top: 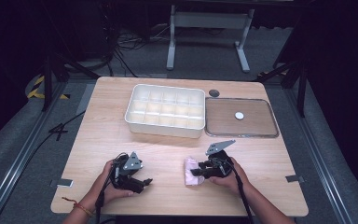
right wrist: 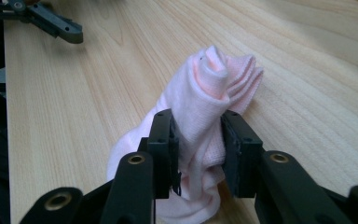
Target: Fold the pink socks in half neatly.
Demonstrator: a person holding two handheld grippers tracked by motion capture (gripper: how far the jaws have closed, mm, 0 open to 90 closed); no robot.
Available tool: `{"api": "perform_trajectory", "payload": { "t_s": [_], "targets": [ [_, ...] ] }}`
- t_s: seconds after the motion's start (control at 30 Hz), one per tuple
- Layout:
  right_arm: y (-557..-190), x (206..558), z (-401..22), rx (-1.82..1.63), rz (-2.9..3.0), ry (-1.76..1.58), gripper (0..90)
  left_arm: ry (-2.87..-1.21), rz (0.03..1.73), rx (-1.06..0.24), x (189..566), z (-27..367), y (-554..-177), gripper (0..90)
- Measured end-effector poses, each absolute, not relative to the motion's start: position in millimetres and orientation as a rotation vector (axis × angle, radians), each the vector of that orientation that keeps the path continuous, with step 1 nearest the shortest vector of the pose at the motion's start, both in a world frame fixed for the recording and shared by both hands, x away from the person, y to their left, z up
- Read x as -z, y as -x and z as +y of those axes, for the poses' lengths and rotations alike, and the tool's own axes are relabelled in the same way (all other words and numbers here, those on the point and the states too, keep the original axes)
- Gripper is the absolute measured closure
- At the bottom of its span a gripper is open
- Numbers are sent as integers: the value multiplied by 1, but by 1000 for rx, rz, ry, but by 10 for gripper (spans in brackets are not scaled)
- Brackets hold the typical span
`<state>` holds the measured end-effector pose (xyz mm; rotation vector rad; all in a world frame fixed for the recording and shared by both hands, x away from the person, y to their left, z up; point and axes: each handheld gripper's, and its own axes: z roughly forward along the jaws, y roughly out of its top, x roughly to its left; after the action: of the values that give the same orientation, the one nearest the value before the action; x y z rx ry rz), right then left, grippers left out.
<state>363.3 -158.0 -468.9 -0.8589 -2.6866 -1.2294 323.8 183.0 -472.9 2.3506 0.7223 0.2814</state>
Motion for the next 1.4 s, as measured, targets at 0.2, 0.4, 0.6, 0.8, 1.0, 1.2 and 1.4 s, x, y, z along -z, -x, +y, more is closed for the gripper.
{"api": "perform_trajectory", "payload": {
  "t_s": [0.2, 0.4, 0.6, 0.8, 1.0, 1.2, 1.4],
  "targets": [
    [-359, 465, -160, 1255, -2733, 828, 690, -2350, 734, -278, 476, 185, -326, 185],
    [-357, 460, -165, 1294, -2770, 812, 695, -2313, 758, -269, 480, 187, -328, 152],
    [-357, 457, -168, 1320, -2794, 800, 698, -2289, 766, -282, 482, 188, -328, 144],
    [-355, 454, -170, 1341, -2827, 775, 699, -2278, 773, -290, 483, 187, -329, 119],
    [-353, 450, -172, 1355, -2853, 763, 700, -2289, 769, -290, 483, 187, -330, 102],
    [-353, 444, -177, 1403, -2865, 760, 700, -2295, 766, -288, 483, 186, -332, 83],
    [-353, 436, -182, 1448, -2900, 767, 700, -2293, 771, -286, 483, 185, -333, 71]
  ]
}}
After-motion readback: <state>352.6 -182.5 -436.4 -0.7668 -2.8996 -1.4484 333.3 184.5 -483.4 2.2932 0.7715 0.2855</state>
